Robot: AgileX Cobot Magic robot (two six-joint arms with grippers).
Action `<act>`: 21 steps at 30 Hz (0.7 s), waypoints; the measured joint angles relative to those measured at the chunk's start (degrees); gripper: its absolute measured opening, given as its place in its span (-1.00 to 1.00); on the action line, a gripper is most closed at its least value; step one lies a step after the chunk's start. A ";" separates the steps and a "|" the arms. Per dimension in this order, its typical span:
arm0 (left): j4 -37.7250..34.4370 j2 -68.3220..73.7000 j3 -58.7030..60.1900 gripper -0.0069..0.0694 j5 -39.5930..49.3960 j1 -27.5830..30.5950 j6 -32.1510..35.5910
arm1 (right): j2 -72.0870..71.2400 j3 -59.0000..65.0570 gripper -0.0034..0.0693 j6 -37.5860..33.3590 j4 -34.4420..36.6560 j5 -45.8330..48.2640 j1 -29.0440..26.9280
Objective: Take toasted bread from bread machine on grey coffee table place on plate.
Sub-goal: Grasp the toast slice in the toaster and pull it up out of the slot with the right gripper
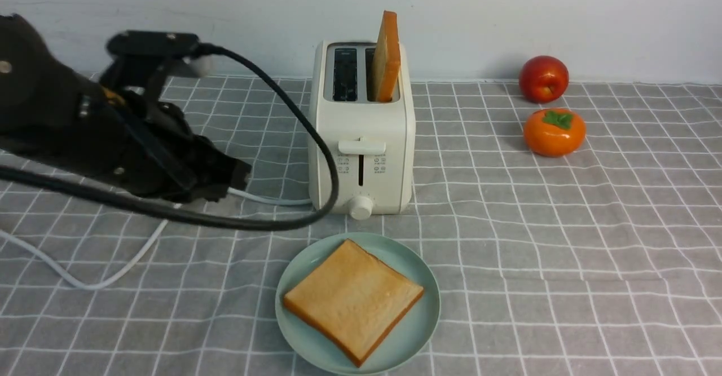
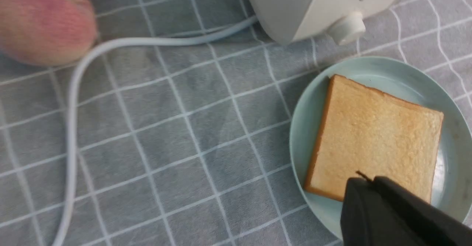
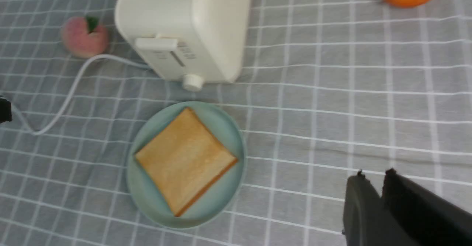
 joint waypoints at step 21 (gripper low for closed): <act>6.93 -41.55 23.88 -0.86 5.39 0.00 -19.91 | 56.15 -48.56 0.77 -3.35 1.42 -12.47 15.53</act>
